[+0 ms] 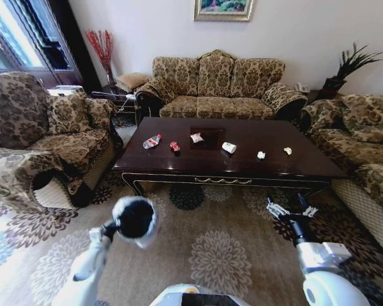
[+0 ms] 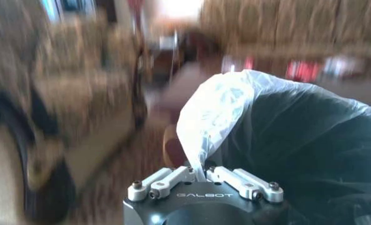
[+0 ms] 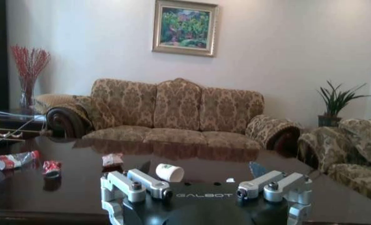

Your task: Move to the front of the table and place the trash on the table into the trash bin.

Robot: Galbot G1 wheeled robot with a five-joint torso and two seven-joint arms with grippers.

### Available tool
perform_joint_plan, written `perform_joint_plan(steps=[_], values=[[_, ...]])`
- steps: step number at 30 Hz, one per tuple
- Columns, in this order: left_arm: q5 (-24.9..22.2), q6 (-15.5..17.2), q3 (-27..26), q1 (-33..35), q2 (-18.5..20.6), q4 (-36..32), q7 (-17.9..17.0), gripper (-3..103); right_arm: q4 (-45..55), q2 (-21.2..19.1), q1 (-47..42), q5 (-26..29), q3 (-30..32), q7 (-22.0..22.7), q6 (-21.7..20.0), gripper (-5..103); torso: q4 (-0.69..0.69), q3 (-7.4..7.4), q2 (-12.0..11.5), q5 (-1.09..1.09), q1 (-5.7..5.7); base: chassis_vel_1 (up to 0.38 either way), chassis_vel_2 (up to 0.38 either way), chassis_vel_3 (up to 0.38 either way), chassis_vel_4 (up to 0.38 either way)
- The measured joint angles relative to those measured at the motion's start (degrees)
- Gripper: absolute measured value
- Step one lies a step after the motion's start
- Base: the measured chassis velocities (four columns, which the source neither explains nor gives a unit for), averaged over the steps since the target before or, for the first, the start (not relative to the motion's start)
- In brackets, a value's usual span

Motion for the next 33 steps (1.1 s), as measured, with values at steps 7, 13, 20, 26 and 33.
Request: perform_joint_plan(steps=[7,13,20,26,33], values=[[1.04,4.46,-1.71,0.33,1.06,-15.64,-5.49,3,0.32,-0.86,1.52,0.32,0.34,0.1,-0.39,100,0.0,0.0,0.0,-0.02,0.0,0.0,0.0,0.0,0.0],[0.97,7.2,-2.46,0.4,1.56,-22.87,-8.22,3,0.59,-1.27,3.22,0.32,-0.14,0.21,-0.93,100,0.0,0.01,0.0,-0.02,0.0,0.0,0.0,0.0,0.0],[-3.94,9.28,-5.5,1.16,2.01,-30.81,-12.39,3,1.04,-1.7,4.72,2.32,-0.78,0.04,-2.03,100,0.0,0.0,0.0,-0.03,0.0,0.0,0.0,0.0,0.0],[-4.32,9.07,-5.57,1.84,1.15,-30.79,-13.1,3,1.5,-1.71,4.11,1.86,-0.8,-0.03,-2.06,100,0.0,0.0,0.0,-0.03,-0.01,-0.029,0.031,0.03,-0.044],[-4.77,9.08,-5.34,2.2,0.55,-31.21,-14.27,3,1.74,-1.24,2.95,0.6,-0.84,-0.29,-1.78,100,-0.01,0.01,0.0,-0.01,0.0,-0.11,0.148,0.168,-0.123]])
